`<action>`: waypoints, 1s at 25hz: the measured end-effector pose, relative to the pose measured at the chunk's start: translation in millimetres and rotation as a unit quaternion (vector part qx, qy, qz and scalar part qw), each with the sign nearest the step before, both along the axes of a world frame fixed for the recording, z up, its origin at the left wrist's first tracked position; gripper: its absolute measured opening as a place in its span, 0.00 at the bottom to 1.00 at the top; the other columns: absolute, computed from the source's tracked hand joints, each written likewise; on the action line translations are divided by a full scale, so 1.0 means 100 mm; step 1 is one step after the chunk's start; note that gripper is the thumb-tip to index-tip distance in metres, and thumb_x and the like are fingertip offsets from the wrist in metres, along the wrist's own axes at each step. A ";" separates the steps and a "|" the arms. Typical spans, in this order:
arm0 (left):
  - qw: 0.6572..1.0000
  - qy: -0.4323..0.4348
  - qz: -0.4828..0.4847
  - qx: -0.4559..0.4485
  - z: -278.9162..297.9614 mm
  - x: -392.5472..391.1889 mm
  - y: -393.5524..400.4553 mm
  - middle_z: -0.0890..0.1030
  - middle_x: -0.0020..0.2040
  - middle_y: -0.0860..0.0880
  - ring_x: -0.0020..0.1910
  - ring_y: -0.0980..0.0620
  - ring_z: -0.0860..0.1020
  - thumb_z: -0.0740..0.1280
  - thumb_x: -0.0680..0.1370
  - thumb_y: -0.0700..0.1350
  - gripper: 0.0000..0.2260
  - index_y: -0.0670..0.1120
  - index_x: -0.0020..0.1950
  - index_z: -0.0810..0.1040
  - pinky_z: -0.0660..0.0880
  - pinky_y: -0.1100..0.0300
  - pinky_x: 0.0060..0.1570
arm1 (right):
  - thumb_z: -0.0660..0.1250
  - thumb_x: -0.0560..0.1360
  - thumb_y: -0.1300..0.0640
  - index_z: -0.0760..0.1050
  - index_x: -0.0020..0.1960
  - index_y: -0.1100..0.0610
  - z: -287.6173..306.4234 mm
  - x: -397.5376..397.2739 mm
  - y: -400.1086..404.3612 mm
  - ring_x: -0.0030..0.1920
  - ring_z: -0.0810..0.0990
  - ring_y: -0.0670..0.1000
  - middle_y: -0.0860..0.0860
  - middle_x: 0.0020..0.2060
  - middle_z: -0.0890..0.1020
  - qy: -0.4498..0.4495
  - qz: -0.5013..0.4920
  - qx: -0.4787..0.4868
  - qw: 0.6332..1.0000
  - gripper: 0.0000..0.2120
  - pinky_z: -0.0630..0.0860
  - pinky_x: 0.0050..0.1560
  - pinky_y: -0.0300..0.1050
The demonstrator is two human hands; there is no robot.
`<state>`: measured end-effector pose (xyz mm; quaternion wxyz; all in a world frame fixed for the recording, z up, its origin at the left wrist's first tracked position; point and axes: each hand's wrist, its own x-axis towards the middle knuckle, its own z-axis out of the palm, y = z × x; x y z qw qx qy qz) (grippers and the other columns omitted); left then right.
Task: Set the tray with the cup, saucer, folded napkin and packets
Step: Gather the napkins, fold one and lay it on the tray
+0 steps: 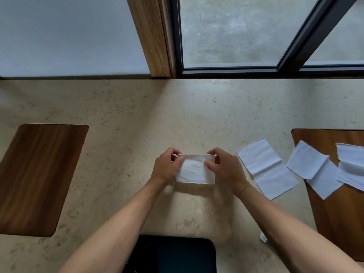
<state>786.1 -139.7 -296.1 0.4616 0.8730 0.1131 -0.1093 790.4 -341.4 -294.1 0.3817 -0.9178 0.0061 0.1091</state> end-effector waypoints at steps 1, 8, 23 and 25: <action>1.000 0.000 -0.001 0.006 -0.03 0.00 0.01 0.79 0.38 0.55 0.36 0.57 0.77 0.68 0.77 0.46 0.02 0.49 0.47 0.77 0.73 0.65 0.31 | 0.70 0.72 0.54 0.78 0.53 0.51 -0.03 -0.01 0.01 0.36 0.80 0.48 0.45 0.34 0.80 0.004 0.001 -0.011 1.000 0.09 0.80 0.38 0.47; 0.996 -0.031 -0.027 0.081 -0.15 0.02 -0.01 0.81 0.42 0.52 0.41 0.52 0.80 0.68 0.77 0.46 0.03 0.48 0.47 0.77 0.81 0.54 0.40 | 0.69 0.74 0.51 0.77 0.54 0.50 -0.15 0.01 0.02 0.40 0.80 0.50 0.48 0.41 0.83 -0.019 0.010 -0.062 0.998 0.10 0.80 0.41 0.50; 0.975 -0.092 -0.028 0.201 -0.07 0.02 -0.20 0.77 0.44 0.53 0.38 0.56 0.74 0.70 0.76 0.48 0.10 0.49 0.55 0.76 0.68 0.65 0.33 | 0.73 0.72 0.51 0.76 0.61 0.52 -0.07 -0.02 -0.28 0.44 0.80 0.51 0.51 0.50 0.79 -0.111 -0.029 -0.096 0.989 0.18 0.81 0.38 0.47; 0.975 -0.099 -0.056 0.190 -0.01 -0.01 -0.38 0.78 0.45 0.53 0.40 0.55 0.75 0.71 0.75 0.49 0.10 0.50 0.54 0.77 0.72 0.61 0.36 | 0.73 0.72 0.53 0.78 0.59 0.52 0.00 -0.05 -0.55 0.45 0.80 0.51 0.51 0.49 0.81 -0.127 -0.035 -0.108 0.985 0.16 0.80 0.39 0.47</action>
